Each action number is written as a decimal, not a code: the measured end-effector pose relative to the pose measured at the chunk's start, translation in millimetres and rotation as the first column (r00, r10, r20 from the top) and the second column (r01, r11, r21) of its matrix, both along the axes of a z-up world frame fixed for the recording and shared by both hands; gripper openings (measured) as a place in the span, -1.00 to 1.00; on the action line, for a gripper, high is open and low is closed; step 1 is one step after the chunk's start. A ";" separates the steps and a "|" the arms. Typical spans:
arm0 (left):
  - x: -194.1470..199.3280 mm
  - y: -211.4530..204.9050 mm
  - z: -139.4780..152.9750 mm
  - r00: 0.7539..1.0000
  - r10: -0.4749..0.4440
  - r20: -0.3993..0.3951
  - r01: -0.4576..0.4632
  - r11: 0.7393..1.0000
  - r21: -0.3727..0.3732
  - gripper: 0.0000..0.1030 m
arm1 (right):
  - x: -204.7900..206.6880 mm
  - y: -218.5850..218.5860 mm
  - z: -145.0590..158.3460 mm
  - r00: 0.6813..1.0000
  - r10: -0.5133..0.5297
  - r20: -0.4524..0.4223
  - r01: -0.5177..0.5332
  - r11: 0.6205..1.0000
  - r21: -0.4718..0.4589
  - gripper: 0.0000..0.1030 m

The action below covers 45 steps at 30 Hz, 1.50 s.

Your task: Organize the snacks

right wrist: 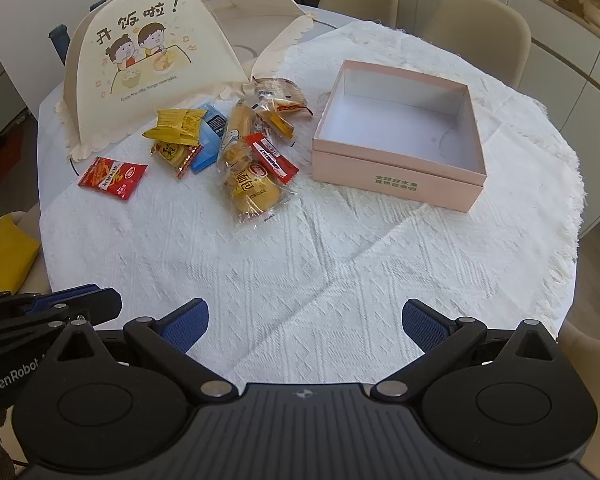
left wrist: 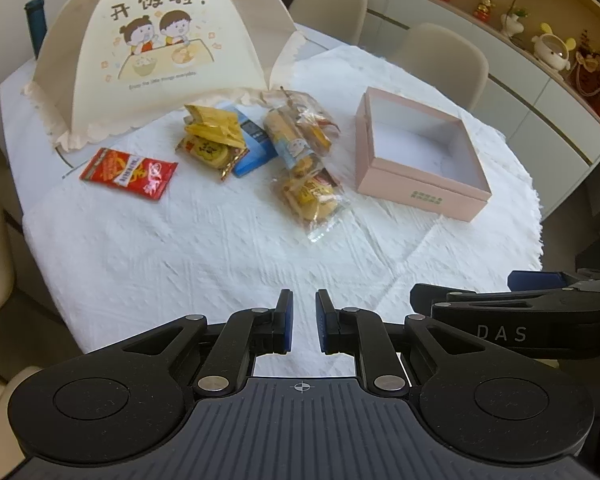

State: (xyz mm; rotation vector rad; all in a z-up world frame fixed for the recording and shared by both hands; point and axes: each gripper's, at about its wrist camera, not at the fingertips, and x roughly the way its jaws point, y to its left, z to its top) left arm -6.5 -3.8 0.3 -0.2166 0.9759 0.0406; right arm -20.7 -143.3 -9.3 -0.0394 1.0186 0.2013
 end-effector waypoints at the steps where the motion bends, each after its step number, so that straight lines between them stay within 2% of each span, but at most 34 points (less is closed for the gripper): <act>1: -0.5 0.1 0.1 1.000 0.001 0.000 -0.001 1.000 -0.001 -0.69 | 0.3 -0.4 0.1 1.000 0.001 0.000 -0.001 1.000 0.001 1.00; 23: -7.9 -0.8 0.4 1.000 -0.004 0.006 0.004 1.000 -0.012 -0.69 | -9.8 -3.6 2.5 1.000 -0.016 0.001 0.016 1.000 -0.004 1.00; 45: -6.0 -0.9 -4.3 1.000 0.020 -0.003 -0.020 1.000 -0.016 -0.69 | -4.0 -0.5 1.5 1.000 0.014 -0.006 -0.014 1.000 -0.010 1.00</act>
